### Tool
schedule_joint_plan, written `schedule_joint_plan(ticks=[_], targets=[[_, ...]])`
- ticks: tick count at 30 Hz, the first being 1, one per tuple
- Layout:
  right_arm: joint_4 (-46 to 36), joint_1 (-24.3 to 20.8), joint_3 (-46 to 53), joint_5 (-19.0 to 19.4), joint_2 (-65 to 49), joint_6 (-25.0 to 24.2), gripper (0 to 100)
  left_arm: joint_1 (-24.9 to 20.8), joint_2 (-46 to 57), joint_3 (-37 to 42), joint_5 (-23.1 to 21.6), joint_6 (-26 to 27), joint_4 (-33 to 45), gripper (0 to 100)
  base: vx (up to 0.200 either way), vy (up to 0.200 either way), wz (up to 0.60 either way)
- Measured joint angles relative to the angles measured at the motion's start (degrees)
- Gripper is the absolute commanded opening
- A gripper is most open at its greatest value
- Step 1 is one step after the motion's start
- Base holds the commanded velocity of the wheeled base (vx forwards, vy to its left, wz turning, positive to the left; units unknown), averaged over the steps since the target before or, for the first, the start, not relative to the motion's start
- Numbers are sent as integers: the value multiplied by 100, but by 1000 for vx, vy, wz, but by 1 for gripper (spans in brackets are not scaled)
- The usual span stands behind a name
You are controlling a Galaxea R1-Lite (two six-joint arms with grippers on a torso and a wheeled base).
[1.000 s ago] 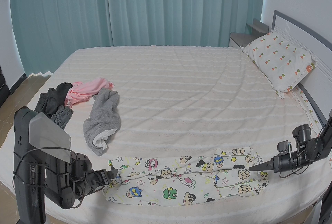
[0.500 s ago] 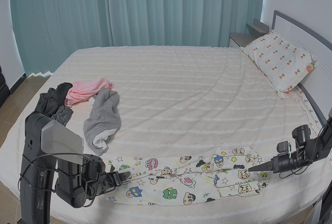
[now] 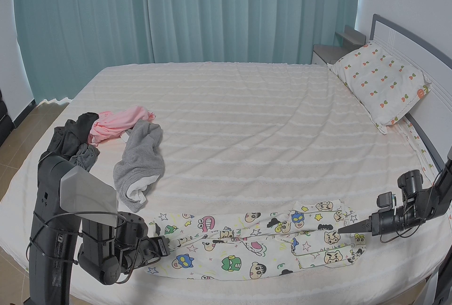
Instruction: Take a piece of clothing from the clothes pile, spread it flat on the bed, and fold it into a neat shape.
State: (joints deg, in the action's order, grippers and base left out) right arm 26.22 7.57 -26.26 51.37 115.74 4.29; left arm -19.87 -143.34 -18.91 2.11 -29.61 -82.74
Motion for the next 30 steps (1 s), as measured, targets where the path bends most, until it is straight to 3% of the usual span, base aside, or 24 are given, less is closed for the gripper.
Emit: schedule_joint_plan(ticks=[14,30], targets=[[5,6,7,2,-2,0,100,172,180,243,89,-30,-20,0,0,0,0],[-1,6,7,11,0,-2,100,1274,1005,533,-37,-44,-13,0,0,0,0]])
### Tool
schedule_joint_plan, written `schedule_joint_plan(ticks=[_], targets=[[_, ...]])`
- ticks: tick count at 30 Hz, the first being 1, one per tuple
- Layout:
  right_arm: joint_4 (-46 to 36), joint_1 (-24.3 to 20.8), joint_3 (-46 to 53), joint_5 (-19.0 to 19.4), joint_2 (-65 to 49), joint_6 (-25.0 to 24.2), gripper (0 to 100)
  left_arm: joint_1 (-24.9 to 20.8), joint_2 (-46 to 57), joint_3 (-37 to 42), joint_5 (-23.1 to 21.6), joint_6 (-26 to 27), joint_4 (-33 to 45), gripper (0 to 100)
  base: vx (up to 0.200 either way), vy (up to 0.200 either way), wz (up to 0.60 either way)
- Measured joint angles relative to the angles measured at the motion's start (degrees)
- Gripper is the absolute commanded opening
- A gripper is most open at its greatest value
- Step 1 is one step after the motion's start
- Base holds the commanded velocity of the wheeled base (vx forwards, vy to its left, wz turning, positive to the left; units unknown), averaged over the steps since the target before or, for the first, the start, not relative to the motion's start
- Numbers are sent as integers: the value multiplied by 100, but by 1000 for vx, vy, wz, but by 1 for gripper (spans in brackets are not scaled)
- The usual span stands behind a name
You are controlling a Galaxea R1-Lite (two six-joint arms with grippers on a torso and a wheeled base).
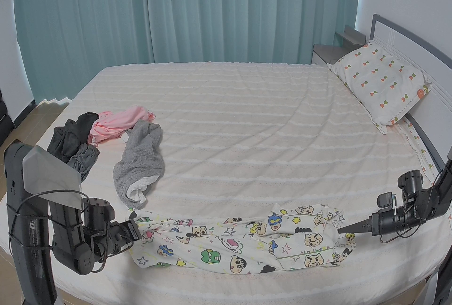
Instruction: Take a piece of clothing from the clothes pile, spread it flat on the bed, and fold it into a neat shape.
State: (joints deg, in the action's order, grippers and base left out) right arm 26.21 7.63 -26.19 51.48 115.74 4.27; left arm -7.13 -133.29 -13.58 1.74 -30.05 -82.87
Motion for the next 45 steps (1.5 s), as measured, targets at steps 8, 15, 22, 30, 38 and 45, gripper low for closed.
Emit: schedule_joint_plan(ticks=[8,15,22,30,38,45], targets=[[-2,0,4,2,0,2,100,933,597,96,-601,2,51,0,0,0,0],[-2,-6,6,2,0,2,100,1980,1150,-17,-1245,13,638,0,0,0,0],[-2,-6,9,2,16,2,100,2992,1810,-725,-1707,20,2364,0,0,0,0],[-5,-9,4,0,33,5,100,3059,2601,-1156,-1734,44,3267,0,0,0,0],[-5,-11,6,-5,37,5,100,1343,2929,-1112,-551,-128,3341,0,0,0,0],[-2,-9,15,-6,37,9,100,-642,2951,-1315,463,-332,3438,0,0,0,0]])
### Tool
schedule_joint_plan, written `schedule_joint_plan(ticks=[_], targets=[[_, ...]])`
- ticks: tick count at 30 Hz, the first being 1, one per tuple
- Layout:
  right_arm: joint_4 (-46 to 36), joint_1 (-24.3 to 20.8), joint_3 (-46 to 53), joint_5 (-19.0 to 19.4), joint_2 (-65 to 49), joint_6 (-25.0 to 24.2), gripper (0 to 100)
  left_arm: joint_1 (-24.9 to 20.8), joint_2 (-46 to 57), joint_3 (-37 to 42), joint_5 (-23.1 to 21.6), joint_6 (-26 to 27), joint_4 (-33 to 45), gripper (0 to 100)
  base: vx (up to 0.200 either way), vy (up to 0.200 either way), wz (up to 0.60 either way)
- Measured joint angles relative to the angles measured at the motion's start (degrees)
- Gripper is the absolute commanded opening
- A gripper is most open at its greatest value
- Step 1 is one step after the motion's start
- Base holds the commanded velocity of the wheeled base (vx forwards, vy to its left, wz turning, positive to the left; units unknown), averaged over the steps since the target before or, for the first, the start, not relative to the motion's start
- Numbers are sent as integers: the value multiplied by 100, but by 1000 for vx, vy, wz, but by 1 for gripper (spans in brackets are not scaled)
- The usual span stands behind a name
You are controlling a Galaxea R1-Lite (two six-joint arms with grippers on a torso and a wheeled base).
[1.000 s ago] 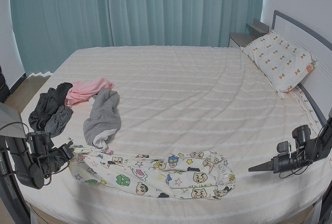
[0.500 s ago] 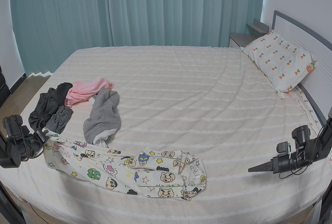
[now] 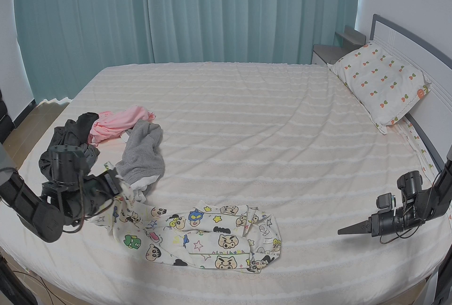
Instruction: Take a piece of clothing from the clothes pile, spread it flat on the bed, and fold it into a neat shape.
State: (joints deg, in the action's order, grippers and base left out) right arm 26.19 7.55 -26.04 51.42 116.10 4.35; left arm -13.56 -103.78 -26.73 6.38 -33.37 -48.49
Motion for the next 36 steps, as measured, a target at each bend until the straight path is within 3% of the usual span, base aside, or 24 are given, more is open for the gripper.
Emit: schedule_joint_plan(ticks=[6,9,14,20,21,32,36], targets=[[-2,-5,11,-7,10,13,100,-1779,-374,-617,853,-148,65,0,0,0,0],[2,-11,13,-13,21,22,100,-2308,-722,-1014,1108,-243,30,0,0,0,0],[4,-38,18,-21,44,35,100,-2823,-1276,-1612,1336,-501,-101,0,0,0,0],[9,-74,22,-21,66,38,100,-2994,-1686,-2057,1374,-873,-217,0,0,0,0],[6,-77,22,-22,68,38,100,-3024,-1723,-2078,1371,-884,-219,100,0,0,0],[6,-90,22,-22,79,38,100,-3302,-1877,-2161,1409,-862,-222,100,0,0,0],[6,-96,27,-21,82,38,100,-3300,-1835,-2166,1702,-802,-151,100,0,0,0]])
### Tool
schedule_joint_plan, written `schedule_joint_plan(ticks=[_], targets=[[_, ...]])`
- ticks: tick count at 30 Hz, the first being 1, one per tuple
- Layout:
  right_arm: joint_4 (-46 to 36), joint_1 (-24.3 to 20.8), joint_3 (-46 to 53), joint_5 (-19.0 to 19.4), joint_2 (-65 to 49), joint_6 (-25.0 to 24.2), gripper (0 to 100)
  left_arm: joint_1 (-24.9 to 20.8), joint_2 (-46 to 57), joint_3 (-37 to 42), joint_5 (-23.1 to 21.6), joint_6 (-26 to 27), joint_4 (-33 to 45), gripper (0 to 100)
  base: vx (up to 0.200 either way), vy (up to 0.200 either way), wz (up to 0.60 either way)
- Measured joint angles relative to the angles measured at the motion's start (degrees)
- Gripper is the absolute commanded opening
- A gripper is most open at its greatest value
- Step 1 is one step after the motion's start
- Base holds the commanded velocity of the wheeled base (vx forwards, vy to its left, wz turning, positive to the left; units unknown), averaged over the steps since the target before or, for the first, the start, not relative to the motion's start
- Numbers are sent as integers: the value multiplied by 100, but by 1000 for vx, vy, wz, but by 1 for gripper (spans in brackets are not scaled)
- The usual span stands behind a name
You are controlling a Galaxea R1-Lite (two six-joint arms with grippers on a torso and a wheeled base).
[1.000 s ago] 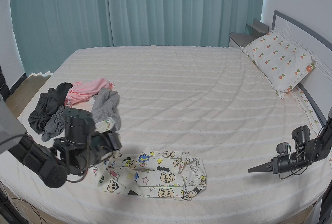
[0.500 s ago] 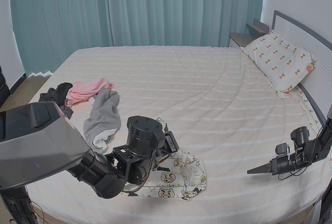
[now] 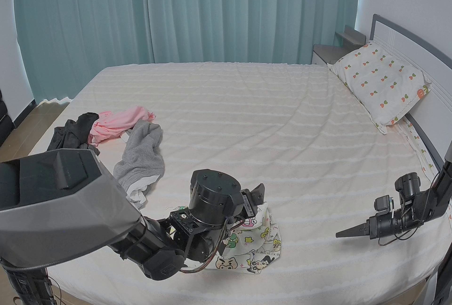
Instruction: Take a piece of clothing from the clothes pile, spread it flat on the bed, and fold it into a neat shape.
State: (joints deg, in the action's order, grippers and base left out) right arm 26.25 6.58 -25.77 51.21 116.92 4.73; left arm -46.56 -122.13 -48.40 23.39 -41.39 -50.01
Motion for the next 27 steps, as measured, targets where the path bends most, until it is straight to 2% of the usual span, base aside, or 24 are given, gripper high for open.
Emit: schedule_joint_plan(ticks=[10,16,19,22,27], targets=[[-2,-17,15,2,0,0,100,404,1063,586,46,0,789,100,0,0,0],[5,-80,28,5,-2,0,100,736,1730,1362,-13,-702,969,100,-200,0,0],[5,-102,37,10,-2,-5,100,937,1876,1618,-227,-840,980,100,-200,0,0],[2,-113,34,7,-2,-13,100,1158,1965,1886,-627,-862,980,100,0,0,0],[0,-155,11,5,4,-28,100,1387,2005,2211,-824,-878,572,100,0,0,0]])
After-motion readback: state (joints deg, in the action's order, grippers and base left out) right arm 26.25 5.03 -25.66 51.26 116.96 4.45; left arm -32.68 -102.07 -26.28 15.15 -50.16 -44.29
